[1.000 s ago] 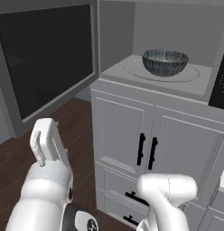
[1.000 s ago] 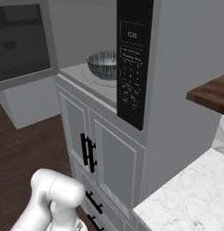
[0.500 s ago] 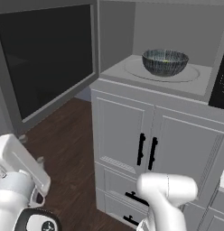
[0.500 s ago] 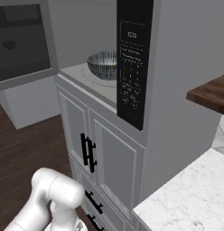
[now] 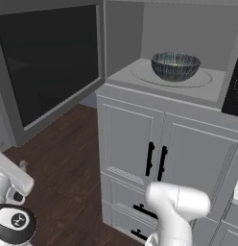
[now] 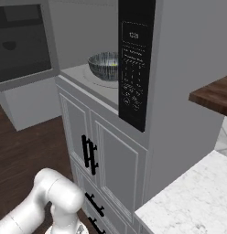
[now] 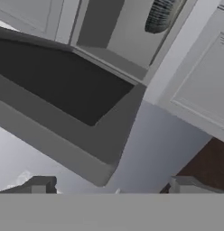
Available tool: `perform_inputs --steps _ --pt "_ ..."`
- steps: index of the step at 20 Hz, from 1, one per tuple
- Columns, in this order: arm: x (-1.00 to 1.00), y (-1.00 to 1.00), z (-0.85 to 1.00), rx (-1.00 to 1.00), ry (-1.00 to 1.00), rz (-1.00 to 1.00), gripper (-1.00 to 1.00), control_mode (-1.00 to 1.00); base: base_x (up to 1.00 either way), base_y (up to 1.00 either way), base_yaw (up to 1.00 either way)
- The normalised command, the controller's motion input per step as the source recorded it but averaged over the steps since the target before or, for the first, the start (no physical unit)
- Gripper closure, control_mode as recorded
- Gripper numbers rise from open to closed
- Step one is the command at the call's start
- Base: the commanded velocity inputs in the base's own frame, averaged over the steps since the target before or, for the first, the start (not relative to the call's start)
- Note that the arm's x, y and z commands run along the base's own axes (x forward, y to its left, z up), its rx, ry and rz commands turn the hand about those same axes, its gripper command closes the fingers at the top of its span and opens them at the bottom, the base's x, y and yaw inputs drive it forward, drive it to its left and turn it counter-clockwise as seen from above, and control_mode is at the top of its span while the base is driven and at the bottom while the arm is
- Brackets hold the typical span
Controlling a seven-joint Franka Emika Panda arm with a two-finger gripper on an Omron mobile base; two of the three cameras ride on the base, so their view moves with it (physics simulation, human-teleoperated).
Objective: Pick the lemon wedge from the sink and place it in the bowl. Then pick the bowl and place it in the microwave. Then close the microwave door and press the start button.
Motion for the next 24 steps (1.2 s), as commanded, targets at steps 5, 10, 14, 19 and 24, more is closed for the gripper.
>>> perform_inputs --steps 5,10,14,19,24 --pt "0.70 0.81 -0.37 0.00 0.00 -0.04 -1.00 -1.00 0.00 0.00 0.00" --pt "0.70 0.41 -0.34 0.00 0.00 -0.02 -1.00 -1.00 0.00 0.00 0.00" --pt "0.57 0.08 -0.06 0.00 -0.05 -0.06 -1.00 -1.00 0.00 0.00 0.00" --pt "0.22 -0.50 0.16 0.12 -0.27 -0.02 -1.00 -1.00 0.00 0.00 0.00" --pt "0.00 -0.76 0.29 0.19 -0.40 0.00 -1.00 -1.00 0.00 0.00 0.00"
